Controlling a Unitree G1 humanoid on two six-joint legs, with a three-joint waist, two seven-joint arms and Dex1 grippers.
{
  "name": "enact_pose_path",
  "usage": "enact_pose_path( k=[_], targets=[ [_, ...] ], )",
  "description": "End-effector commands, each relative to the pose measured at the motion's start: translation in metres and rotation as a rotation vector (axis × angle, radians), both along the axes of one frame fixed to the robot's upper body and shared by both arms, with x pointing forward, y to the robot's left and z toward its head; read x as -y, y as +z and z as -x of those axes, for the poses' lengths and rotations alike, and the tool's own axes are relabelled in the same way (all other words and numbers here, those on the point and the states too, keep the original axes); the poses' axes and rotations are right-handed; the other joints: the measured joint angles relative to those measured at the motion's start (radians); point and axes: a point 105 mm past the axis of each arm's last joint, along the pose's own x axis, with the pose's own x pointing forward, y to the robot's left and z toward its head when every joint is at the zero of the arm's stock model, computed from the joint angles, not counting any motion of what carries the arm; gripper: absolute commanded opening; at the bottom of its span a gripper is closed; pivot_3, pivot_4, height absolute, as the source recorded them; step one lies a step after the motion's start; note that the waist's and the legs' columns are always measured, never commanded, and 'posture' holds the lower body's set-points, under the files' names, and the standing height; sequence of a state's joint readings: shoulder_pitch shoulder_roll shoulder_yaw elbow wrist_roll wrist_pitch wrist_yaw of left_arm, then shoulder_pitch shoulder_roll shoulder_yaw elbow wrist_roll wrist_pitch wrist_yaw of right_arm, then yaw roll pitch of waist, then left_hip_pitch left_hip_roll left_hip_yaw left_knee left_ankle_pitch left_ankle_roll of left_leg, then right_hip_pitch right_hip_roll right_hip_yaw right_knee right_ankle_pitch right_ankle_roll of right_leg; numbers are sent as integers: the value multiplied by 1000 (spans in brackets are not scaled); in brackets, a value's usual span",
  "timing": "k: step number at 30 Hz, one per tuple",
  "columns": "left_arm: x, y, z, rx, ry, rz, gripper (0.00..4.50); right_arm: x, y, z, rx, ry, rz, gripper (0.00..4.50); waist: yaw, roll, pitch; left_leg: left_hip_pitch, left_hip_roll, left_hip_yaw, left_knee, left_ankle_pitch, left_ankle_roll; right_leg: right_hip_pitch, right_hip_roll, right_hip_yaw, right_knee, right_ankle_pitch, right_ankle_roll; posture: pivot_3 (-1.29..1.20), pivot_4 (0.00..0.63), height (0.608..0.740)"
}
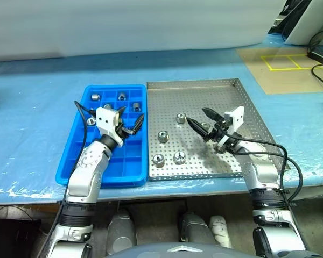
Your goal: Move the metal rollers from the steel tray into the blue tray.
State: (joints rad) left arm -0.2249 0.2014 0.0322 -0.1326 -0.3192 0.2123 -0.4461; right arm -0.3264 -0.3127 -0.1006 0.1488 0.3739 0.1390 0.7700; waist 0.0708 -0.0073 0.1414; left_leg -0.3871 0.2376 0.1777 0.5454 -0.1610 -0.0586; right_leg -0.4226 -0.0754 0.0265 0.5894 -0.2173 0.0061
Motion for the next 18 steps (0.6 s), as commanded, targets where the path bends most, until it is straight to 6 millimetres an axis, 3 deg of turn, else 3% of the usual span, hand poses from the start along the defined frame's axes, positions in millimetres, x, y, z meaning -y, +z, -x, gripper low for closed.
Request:
enact_pose_path(
  k=[1,7,13,18],
  targets=[
    [2,9,4,18,-92,3,4172,-4,6,3,33,19,-8,4500,0,0,0,0,0,0,0,0,0,0,0,0,0,0,0,12,150,740],
    [8,5,11,-10,-210,-4,4172,-10,3,7,10,48,-34,4500,-1,0,0,0,0,0,0,0,0,0,0,0,0,0,0,8,150,740],
    [13,6,22,-40,-333,-9,4172,-35,-8,23,-19,150,-30,4500,-1,0,0,1,1,0,-1,0,-1,0,0,0,0,0,0,4,150,740],
    [7,10,20,-38,-360,-34,4172,-36,-5,22,22,122,-4,4500,-2,0,0,1,-1,0,-1,1,-1,0,0,0,1,0,0,2,150,740]
  ],
)
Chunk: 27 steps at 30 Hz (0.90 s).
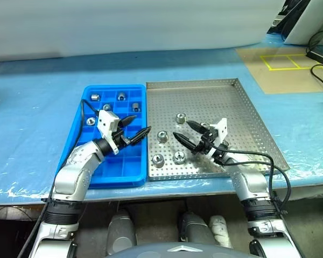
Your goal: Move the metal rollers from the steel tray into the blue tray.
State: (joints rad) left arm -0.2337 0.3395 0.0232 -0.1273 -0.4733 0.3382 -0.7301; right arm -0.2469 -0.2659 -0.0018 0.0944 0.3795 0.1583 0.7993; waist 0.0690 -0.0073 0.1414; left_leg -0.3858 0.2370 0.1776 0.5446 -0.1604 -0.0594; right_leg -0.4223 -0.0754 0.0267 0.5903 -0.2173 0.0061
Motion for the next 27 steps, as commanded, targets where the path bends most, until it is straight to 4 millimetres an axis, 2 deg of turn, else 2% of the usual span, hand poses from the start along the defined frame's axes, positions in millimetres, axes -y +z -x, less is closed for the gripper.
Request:
enact_pose_path(
  k=[1,15,27],
  targets=[
    [-1,16,1,54,-36,-2,4172,0,20,-1,98,-11,4,4500,0,0,0,0,0,0,0,0,0,0,0,0,0,0,0,2,150,740],
    [3,12,6,49,-63,-15,4172,-4,24,-3,108,-14,-15,4500,0,0,0,1,0,0,0,0,-1,0,0,0,1,0,0,-3,150,740],
    [8,21,7,58,-61,-9,4172,-6,23,-5,97,-5,-34,4500,0,0,0,1,0,0,0,1,-1,0,0,0,1,0,0,17,150,740]
  ],
)
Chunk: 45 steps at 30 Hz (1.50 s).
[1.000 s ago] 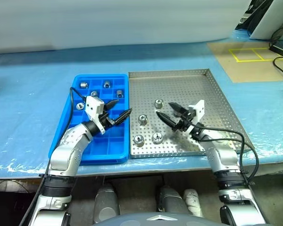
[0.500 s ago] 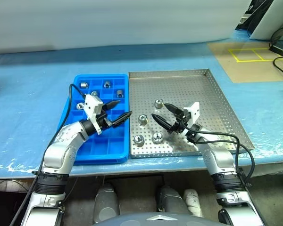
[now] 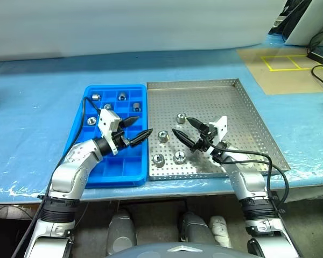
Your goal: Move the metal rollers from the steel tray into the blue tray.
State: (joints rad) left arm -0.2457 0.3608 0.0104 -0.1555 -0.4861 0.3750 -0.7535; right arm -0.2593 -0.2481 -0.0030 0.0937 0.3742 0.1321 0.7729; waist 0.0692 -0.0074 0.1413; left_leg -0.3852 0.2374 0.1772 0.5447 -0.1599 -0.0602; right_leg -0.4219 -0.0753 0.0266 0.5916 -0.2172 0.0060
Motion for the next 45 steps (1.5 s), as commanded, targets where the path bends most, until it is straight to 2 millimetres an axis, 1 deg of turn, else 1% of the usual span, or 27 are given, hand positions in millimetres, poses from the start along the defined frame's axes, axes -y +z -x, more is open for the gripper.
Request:
enact_pose_path(
  k=[1,8,9,11,12,13,16,19,20,22,24,28,30,33,36,37,39,41,43,45],
  targets=[
    [3,17,3,58,-8,10,4172,-3,16,-1,62,20,-18,4500,0,0,0,0,0,0,0,0,0,0,0,0,0,0,0,17,150,740],
    [3,18,1,65,13,16,4172,0,17,-3,62,19,-8,4500,1,0,0,0,0,0,0,0,0,0,0,0,0,0,0,30,150,740],
    [3,23,-1,78,24,19,4172,1,17,-5,62,16,-6,4500,1,0,0,0,0,0,0,0,0,0,0,0,0,0,0,31,150,740],
    [5,38,-7,115,35,30,4172,4,18,-8,65,11,1,4500,2,0,0,0,0,0,1,0,0,0,0,0,1,0,0,35,150,740],
    [7,50,-12,149,36,32,4172,5,20,-9,70,11,2,4500,4,0,0,0,0,-1,1,0,0,0,0,0,1,0,0,36,150,740],
    [8,58,-16,171,36,32,4172,6,21,-10,73,12,2,4500,6,0,0,0,0,-1,1,1,-1,1,0,0,2,0,0,36,150,740],
    [31,75,-29,246,-73,-70,4172,9,27,-14,91,3,10,4500,10,-1,0,0,-1,-2,2,1,-1,1,0,0,5,0,0,24,150,740],
    [49,85,-37,283,-186,-129,4172,10,29,-14,105,-3,13,4500,8,-1,0,3,-2,-1,2,2,-1,1,0,1,8,0,0,-4,150,740],
    [58,81,-39,290,-242,-195,4172,11,30,-14,111,-19,10,4500,6,-1,0,3,-2,-2,2,3,-1,1,0,1,8,0,0,-24,150,740],
    [68,64,-40,296,-357,-368,4172,14,31,-13,119,-46,9,4500,2,-1,0,3,-3,-2,2,3,-1,0,0,1,10,0,0,-45,150,740],
    [70,53,-41,286,-440,-465,4172,15,30,-12,122,-64,6,4500,-4,-1,0,4,-3,-2,2,3,-2,0,0,2,12,0,0,-84,150,740],
    [67,34,-58,237,-535,-675,4172,21,28,-6,129,-126,-5,4500,-5,-1,0,3,-3,-2,2,3,-2,-1,0,2,13,0,0,-147,150,740],
    [68,31,-61,241,-581,-726,4172,23,27,-3,128,-151,-12,4500,-8,-1,0,3,-3,-2,2,3,-2,-1,0,2,13,1,1,-175,150,740],
    [73,17,-65,232,-624,-814,4172,25,24,2,124,-180,-19,4500,-10,-1,0,3,-4,-2,2,3,-2,0,0,2,13,0,0,-212,150,740],
    [82,5,-53,174,-739,-796,4172,27,21,8,121,-202,-24,4500,-16,-2,1,3,-4,-2,2,3,-2,0,-1,2,12,0,0,-232,150,740],
    [84,-2,-50,172,-773,-818,4172,28,21,9,119,-209,-22,4500,-19,-2,1,3,-4,-2,2,3,-2,0,0,2,12,0,0,-240,150,740],
    [85,-16,-48,165,-795,-873,4172,31,20,11,117,-219,-18,4500,-26,-3,1,3,-4,-2,2,3,-1,0,0,2,12,0,0,-252,150,740],
    [82,-25,-48,154,-805,-908,4172,32,20,14,119,-226,-15,4500,-31,-3,2,3,-4,-2,2,3,-1,0,0,2,12,0,-1,-269,150,740],
    [79,-29,-51,145,-794,-942,4172,34,21,16,122,-239,-13,4500,-35,-3,2,4,-3,-2,2,3,-1,0,0,2,11,0,-1,-276,150,740],
    [78,-29,-58,135,-751,-957,4172,37,21,18,121,-255,-10,4500,-37,-3,2,4,-3,-2,2,3,-1,0,0,2,11,0,-1,-281,150,740]
  ],
)
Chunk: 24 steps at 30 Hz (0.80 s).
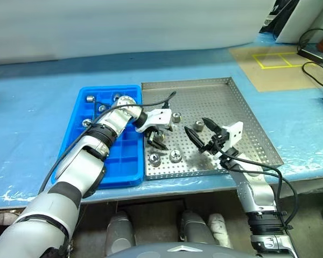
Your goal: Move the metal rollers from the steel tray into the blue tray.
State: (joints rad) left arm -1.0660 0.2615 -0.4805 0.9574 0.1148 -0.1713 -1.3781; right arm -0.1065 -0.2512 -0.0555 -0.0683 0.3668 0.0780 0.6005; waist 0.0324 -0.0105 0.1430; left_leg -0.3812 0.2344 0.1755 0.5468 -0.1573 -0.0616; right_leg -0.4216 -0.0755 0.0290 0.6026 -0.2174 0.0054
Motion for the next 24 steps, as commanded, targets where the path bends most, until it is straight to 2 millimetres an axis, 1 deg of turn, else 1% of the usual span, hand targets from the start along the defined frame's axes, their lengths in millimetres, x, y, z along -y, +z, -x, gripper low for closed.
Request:
enact_pose_path(
  k=[1,3,6,8,10,14,18,22,24],
  targets=[
    [-3,9,-14,67,41,-37,4172,7,16,3,62,-30,9,4500,-1,0,0,0,0,0,0,0,0,0,0,0,0,0,0,-283,150,740],
    [-3,12,-17,98,47,-41,4172,8,14,3,58,-34,11,4500,-6,0,0,0,0,0,1,0,0,0,0,0,0,0,0,-287,150,740],
    [-1,21,-26,106,104,-11,4172,9,12,4,52,-38,13,4500,-10,0,0,0,0,0,1,0,0,0,0,0,-1,0,0,-289,150,740],
    [-5,17,-27,119,106,-36,4172,9,11,5,51,-39,18,4500,-11,0,0,0,0,0,1,0,0,0,0,0,-1,0,0,-290,150,740],
    [-9,10,-24,126,77,-68,4172,11,10,5,53,-51,31,4500,-12,0,0,-1,0,0,1,0,1,0,0,0,-2,0,0,-293,150,740],
    [-14,2,-23,163,45,-126,4172,18,12,2,59,-77,39,4500,-14,0,0,-1,0,0,0,-1,2,1,0,0,-3,0,0,-293,150,740],
    [-20,-3,-29,201,66,-190,4172,22,12,2,57,-82,48,4500,-19,0,0,0,0,0,0,-2,2,1,0,0,-3,0,0,-294,150,740],
    [-32,-9,-34,247,85,-277,4172,23,11,1,54,-86,51,4500,-19,0,0,1,0,0,0,-2,3,2,0,0,-3,0,0,-295,150,740],
    [-32,-8,-32,222,76,-269,4172,23,10,0,52,-85,50,4500,-20,-1,0,4,0,0,0,-2,4,4,0,0,-3,0,0,-293,150,740]
  ],
)
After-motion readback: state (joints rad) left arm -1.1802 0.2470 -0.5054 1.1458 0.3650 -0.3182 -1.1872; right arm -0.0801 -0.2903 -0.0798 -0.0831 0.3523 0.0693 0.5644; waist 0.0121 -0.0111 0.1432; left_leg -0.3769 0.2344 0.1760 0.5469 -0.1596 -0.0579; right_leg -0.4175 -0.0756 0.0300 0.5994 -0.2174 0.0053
